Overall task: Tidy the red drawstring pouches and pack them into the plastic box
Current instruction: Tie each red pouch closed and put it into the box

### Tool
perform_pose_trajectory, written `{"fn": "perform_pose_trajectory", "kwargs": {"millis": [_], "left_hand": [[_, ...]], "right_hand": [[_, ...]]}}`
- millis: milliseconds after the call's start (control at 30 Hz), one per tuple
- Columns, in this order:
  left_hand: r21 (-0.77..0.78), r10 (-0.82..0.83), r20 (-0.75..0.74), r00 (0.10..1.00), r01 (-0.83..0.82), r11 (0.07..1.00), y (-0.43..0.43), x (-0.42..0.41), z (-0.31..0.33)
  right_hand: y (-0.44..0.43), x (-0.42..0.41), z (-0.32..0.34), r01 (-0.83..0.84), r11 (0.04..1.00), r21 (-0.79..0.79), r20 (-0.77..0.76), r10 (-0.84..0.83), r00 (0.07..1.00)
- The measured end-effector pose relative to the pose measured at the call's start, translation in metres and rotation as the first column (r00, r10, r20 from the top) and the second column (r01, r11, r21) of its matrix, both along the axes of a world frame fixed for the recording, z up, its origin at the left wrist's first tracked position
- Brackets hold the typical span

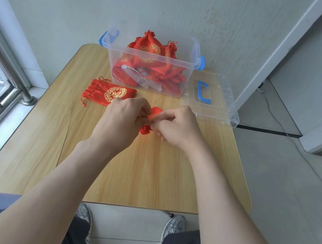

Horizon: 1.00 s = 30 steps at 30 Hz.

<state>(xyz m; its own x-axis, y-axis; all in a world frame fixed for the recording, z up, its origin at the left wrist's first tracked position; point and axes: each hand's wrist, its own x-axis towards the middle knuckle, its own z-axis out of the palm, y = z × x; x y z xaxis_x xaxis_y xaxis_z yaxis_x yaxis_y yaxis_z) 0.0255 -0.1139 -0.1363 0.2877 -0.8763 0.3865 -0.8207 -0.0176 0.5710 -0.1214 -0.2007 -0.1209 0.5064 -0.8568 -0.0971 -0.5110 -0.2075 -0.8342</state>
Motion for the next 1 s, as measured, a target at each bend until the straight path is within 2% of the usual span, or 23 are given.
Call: {"fn": "perform_pose_trajectory", "kwargs": {"millis": [167, 400, 733, 900, 1000], "left_hand": [[-0.024, -0.062, -0.088, 0.994, 0.06, 0.998, 0.001, 0.0, 0.001], [-0.046, -0.077, -0.208, 0.975, 0.069, 0.997, 0.006, -0.003, 0.01], [-0.021, -0.048, -0.285, 0.957, 0.044, 0.999, 0.012, -0.006, 0.015], [-0.005, -0.04, -0.275, 0.961, 0.04, 0.999, 0.013, -0.008, 0.017], [0.009, -0.022, -0.223, 0.975, 0.025, 1.0, 0.013, -0.006, 0.016]], "right_hand": [[-0.003, -0.005, 0.0, 0.009, 0.936, 0.352, 0.194, -0.083, 0.977], [-0.009, -0.006, -0.003, -0.04, 0.762, 0.647, 0.319, -0.222, 0.921], [-0.008, -0.008, -0.001, -0.084, 0.67, 0.738, 0.317, -0.233, 0.919], [-0.008, -0.007, -0.001, -0.071, 0.668, 0.741, 0.305, -0.241, 0.921], [-0.007, -0.006, -0.002, -0.036, 0.707, 0.707, 0.287, -0.24, 0.927]]}}
